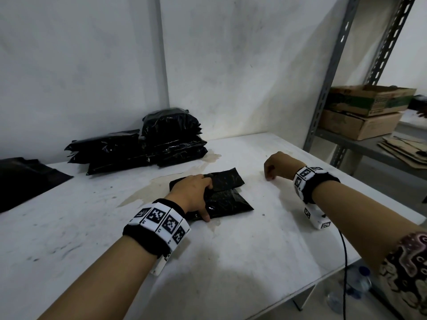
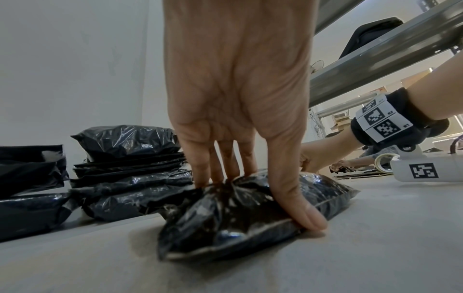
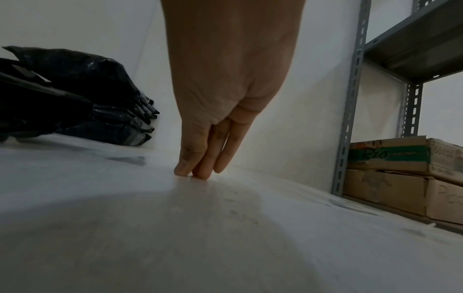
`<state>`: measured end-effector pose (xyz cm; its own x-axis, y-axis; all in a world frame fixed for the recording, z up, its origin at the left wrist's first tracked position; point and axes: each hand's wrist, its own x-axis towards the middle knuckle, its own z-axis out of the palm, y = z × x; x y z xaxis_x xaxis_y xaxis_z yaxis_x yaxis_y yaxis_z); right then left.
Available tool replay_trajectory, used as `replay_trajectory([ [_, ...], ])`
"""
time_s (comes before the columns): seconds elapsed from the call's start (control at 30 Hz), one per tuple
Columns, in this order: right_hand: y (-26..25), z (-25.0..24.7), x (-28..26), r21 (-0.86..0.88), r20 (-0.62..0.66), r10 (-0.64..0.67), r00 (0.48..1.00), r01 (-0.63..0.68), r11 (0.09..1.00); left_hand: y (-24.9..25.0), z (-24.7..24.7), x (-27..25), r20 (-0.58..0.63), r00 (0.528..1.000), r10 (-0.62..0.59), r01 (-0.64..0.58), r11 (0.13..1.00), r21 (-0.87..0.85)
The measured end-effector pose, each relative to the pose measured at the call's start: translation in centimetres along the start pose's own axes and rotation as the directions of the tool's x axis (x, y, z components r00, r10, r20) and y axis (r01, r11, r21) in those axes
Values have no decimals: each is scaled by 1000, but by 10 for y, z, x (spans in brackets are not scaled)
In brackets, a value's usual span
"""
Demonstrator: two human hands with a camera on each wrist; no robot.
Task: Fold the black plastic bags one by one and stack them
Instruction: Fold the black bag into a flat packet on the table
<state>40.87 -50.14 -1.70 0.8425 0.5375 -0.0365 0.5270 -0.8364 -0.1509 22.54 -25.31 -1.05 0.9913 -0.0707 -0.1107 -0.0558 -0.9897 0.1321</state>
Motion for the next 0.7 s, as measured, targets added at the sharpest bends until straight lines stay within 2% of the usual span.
replay_trajectory([
  [0.2,0,-2,1,-27,0,43,999,-43,999,0,0,0,-1,1000,1,-1,1000,-6],
  [0.7,-3,0,-4,-180,46,-39,998,46,983,1,-1,0,-2,1000,1,-1,1000,4],
])
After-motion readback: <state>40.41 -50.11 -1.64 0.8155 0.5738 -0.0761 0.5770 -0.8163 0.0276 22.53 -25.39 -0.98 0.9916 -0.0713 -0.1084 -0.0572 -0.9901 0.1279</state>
